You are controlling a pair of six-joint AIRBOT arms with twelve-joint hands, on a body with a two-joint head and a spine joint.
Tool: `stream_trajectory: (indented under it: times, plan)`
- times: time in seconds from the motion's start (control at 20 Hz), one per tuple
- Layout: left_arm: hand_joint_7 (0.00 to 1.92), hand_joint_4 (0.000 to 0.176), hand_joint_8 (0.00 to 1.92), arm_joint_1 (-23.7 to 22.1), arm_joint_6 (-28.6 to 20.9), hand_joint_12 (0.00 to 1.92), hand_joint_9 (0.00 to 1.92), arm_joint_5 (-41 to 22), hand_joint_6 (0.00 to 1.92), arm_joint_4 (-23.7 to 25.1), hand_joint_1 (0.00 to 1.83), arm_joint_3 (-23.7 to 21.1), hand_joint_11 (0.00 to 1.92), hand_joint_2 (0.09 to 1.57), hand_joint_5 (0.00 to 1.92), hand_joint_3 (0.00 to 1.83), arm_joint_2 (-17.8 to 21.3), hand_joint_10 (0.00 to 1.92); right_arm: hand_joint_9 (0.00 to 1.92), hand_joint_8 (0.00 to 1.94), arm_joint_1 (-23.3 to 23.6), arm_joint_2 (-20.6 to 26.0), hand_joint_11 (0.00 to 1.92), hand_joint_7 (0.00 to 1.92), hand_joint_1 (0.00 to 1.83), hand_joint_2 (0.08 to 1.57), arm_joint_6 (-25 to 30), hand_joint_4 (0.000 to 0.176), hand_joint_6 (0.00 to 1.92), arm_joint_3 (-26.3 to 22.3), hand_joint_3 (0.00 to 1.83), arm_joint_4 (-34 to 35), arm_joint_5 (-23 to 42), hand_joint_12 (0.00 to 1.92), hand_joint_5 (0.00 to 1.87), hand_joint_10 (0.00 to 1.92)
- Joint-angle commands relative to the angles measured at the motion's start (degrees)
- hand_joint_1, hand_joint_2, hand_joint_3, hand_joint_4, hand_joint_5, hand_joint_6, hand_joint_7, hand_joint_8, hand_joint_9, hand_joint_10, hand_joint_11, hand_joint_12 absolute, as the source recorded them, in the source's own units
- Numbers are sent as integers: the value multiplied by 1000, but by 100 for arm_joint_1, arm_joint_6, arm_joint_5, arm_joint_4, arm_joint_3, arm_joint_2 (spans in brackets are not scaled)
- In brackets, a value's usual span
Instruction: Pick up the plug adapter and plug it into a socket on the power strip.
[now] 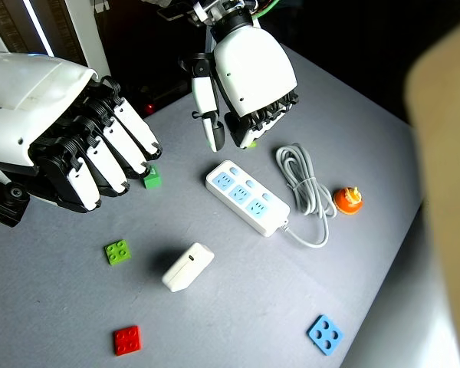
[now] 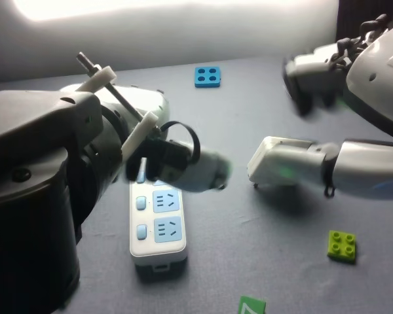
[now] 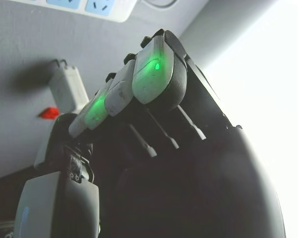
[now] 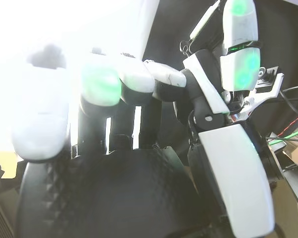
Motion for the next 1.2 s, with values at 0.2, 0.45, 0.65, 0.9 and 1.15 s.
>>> stream_trajectory:
  times: [0.2,0.45,0.65,0.9,1.15]
  plan:
    - [50,0,2,-23,3,186,60,-92,0,535,0,-45,0,1129,48,3,50,2,90,4,75,12,0,96,133,1071,32,0,5,-12,0,47,517,334,97,3]
    - [48,0,3,52,-46,130,59,-303,4,443,0,-197,11,1137,44,2,71,3,76,0,356,-131,0,78,185,1073,98,0,0,437,0,1026,-434,333,86,0]
    - [66,0,3,194,-155,222,70,-446,3,443,0,-416,0,1147,73,1,79,1,96,2,693,-398,0,97,375,1039,-4,0,1,1028,0,2001,-1424,452,101,3]
    - [35,0,1,347,-319,170,36,-539,1,442,0,-631,0,1161,39,2,102,2,70,0,986,-819,0,70,634,1072,-632,0,0,1686,6,3414,-2161,375,91,0]
    - [43,0,0,641,-506,185,47,-650,0,447,0,-1024,0,1162,41,0,113,1,97,3,841,-1439,0,81,782,1103,-1211,0,3,2359,10,4584,-2508,413,90,6]
